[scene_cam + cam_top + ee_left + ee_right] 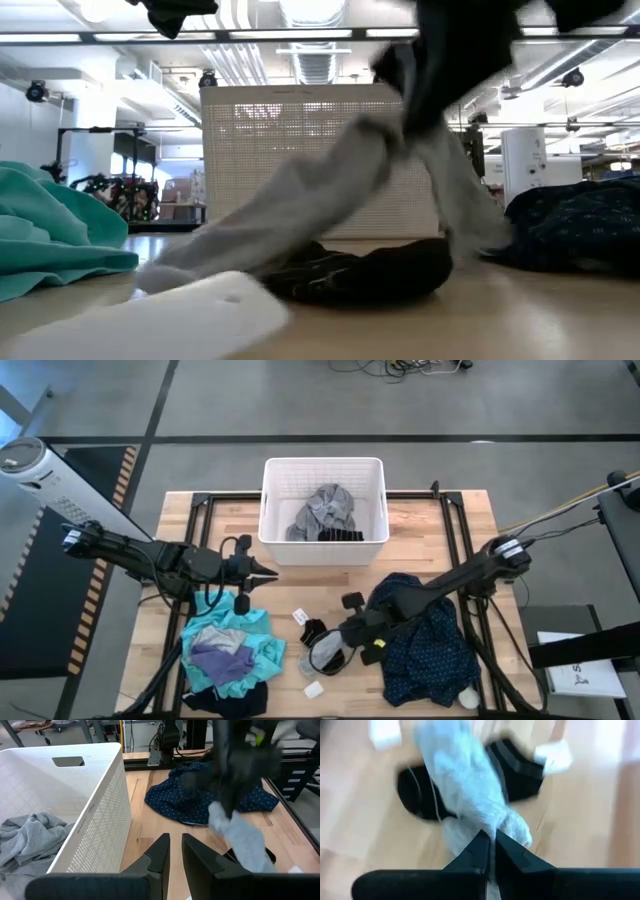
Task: Sort clothes
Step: Put the gray sock into the white laundry bin
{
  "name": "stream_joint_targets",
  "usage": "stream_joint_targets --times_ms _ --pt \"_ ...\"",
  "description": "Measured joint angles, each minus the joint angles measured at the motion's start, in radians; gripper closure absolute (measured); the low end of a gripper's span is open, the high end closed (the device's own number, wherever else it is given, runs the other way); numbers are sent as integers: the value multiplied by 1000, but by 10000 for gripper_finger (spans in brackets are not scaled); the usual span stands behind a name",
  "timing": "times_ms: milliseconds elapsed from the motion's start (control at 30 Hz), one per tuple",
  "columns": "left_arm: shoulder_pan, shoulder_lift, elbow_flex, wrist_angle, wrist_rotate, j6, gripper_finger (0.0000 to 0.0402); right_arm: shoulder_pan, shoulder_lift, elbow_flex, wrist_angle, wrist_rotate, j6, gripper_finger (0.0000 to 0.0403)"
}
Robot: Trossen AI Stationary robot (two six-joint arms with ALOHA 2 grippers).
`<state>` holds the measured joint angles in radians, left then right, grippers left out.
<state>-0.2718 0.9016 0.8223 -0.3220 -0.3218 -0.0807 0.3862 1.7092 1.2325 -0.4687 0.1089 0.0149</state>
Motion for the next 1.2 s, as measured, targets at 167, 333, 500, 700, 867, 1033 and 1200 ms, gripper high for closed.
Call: stream_joint_targets --times_ms 167,333,500,700,867,1033,1200 --pt "0 0 0 0 0 -4 365 0 -102 70 -1 26 -46 402" --pt "0 0 0 0 0 -4 365 -3 -185 171 -49 200 -176 402" --pt "0 0 0 2 0 -4 365 -39 -229 292 -58 358 -319 402" --pt "0 0 0 6 0 -4 365 -143 -242 445 -38 416 -488 403" --pt "0 0 0 8 0 -3 365 -271 -219 568 -20 416 -587 403" --pt "0 0 0 8 0 3 365 -413 -167 670 -24 407 -661 403" --pt "0 0 0 8 0 7 365 -543 -96 744 -66 378 -674 403"
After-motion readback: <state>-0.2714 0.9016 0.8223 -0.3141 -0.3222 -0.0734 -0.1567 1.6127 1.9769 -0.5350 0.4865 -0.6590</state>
